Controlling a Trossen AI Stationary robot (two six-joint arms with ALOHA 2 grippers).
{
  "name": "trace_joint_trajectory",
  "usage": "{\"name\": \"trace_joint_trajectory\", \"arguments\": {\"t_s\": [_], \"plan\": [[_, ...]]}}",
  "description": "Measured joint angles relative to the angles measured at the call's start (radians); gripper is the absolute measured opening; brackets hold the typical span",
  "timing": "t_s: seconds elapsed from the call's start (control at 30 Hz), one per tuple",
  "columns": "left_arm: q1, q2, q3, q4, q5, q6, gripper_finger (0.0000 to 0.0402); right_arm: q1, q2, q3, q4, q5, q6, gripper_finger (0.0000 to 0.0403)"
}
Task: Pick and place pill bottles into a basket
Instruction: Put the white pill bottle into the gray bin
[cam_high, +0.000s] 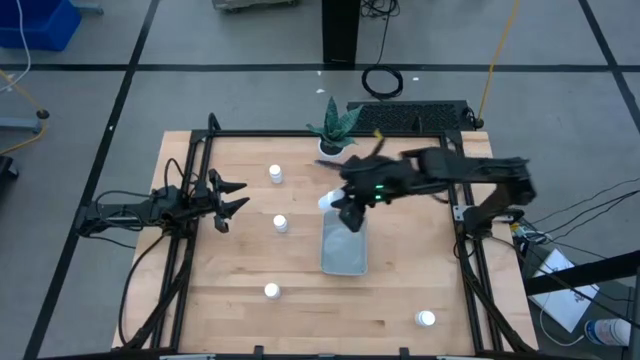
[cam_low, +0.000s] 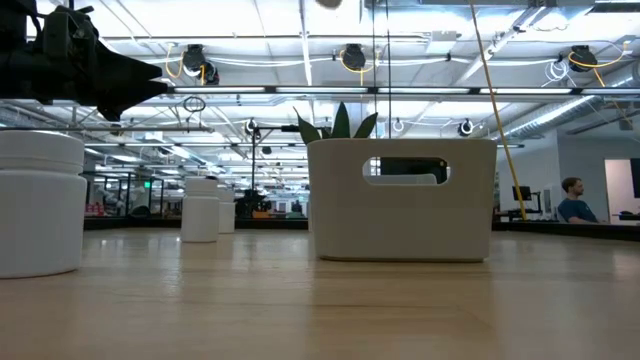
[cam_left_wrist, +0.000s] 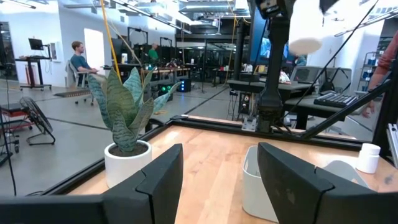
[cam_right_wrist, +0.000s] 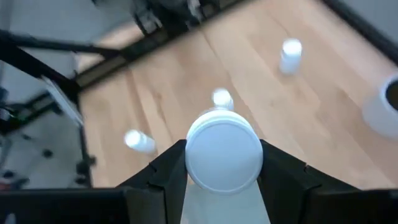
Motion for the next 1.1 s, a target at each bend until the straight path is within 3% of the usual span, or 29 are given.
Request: {"name": "trace_joint_trajectory", "arguments": {"t_s": [0.13,0.37,0.9,1.1], "plan": [[0.000,0.000,0.000,0.000,0.000,0.000,0.0212,-0.024,0.107,0.079,-0.124,-0.022,-0.009,0.0157],[0.000,0.000,0.000,0.000,0.000,0.000,0.0212,-0.049,0.169,0.041,-0.262,-0.022,-0.074,0.0153],[0.000,0.000,0.000,0.000,0.000,0.000,0.0212,-0.044,0.161,-0.374,0.018,-0.106,-0.047,0.0156],[0.000,0.000,0.000,0.000,0.000,0.000,0.0212,-0.041,0.160,-0.450,0.089,-0.104,-0.009,0.0152]]}}
